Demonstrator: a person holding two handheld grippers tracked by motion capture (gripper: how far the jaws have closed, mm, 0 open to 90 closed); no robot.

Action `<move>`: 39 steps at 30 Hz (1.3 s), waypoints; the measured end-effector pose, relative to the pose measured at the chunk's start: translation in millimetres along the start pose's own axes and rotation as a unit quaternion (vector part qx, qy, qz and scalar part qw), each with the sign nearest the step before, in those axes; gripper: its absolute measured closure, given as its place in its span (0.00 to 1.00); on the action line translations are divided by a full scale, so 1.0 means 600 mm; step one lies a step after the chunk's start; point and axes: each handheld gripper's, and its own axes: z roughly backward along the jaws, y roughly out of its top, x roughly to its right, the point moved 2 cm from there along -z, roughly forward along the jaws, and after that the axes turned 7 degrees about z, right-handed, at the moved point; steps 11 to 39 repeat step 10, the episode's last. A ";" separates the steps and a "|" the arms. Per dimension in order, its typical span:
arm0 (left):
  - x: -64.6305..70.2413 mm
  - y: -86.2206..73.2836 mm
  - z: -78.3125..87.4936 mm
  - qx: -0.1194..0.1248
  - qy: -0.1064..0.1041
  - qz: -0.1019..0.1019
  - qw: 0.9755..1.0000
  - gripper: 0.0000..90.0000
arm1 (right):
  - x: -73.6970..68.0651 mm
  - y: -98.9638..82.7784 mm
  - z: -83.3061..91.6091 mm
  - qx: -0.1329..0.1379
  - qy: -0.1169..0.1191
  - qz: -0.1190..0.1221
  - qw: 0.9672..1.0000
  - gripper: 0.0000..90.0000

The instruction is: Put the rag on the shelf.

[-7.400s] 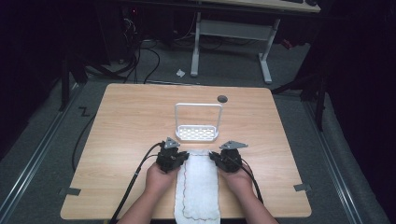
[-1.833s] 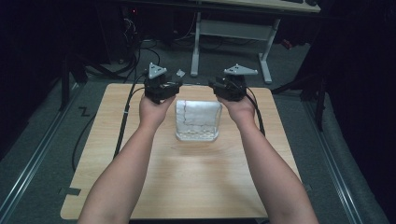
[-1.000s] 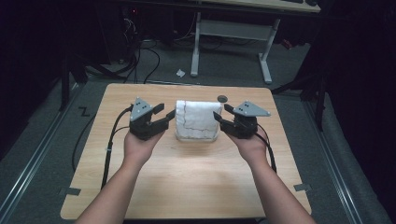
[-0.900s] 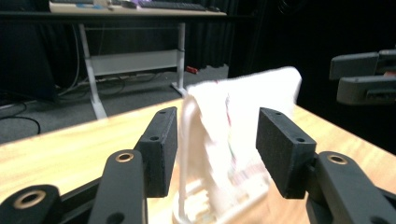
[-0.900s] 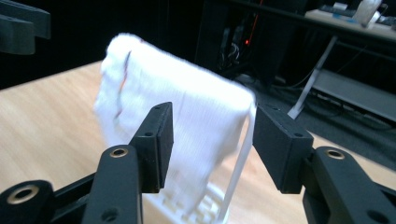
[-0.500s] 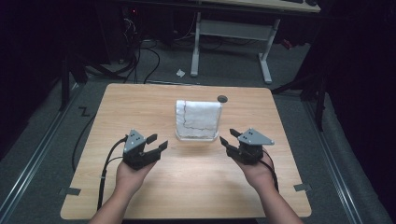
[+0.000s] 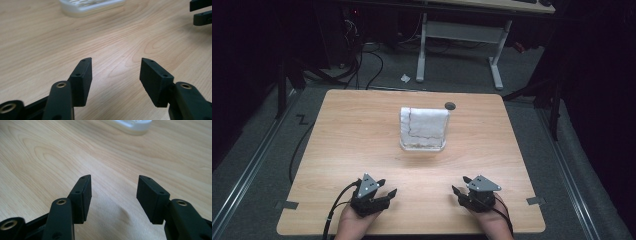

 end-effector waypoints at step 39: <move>-0.013 -0.004 -0.009 -0.005 -0.006 0.042 0.999 0.46 | 0.003 0.003 -0.012 0.001 0.010 -0.004 1.000 0.50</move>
